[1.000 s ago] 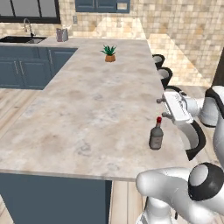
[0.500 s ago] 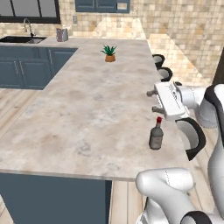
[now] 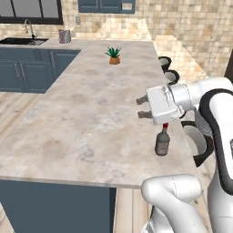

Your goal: Get the candle and the liquor from the cabinet and move them to the dining counter.

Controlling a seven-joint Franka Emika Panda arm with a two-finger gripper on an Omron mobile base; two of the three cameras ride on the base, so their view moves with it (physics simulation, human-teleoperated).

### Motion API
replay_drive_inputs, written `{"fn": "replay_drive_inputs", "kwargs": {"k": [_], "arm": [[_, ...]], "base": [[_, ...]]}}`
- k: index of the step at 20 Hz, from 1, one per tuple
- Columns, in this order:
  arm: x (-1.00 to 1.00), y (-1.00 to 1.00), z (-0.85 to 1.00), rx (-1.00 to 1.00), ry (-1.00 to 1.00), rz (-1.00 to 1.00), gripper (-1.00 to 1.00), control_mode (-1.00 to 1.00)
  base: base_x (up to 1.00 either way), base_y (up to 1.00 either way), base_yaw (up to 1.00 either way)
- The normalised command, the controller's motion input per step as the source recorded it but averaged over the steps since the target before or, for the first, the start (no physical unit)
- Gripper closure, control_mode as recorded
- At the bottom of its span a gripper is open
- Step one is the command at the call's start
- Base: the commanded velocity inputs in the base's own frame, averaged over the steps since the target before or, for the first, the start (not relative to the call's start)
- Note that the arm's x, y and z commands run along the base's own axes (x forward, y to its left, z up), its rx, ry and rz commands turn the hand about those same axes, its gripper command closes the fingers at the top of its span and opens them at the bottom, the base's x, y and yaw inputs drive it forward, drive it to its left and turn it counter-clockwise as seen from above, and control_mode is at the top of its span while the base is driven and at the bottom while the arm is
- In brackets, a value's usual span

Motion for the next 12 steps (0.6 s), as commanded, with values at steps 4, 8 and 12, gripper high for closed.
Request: {"fn": "replay_drive_inputs", "kwargs": {"k": [4, 8, 12], "arm": [[-0.25, 0.65, 0.11, -0.19, 0.25, -0.17, -1.00, -1.00], [-0.04, 0.23, 0.00, -0.07, 0.09, -0.07, -1.00, -1.00], [0.00, 0.00, 0.00, 0.00, 0.00, 0.00, -1.00, -1.00]], "base": [[0.00, 0.00, 0.00], [0.00, 0.00, 0.00], [0.00, 0.00, 0.00]]}}
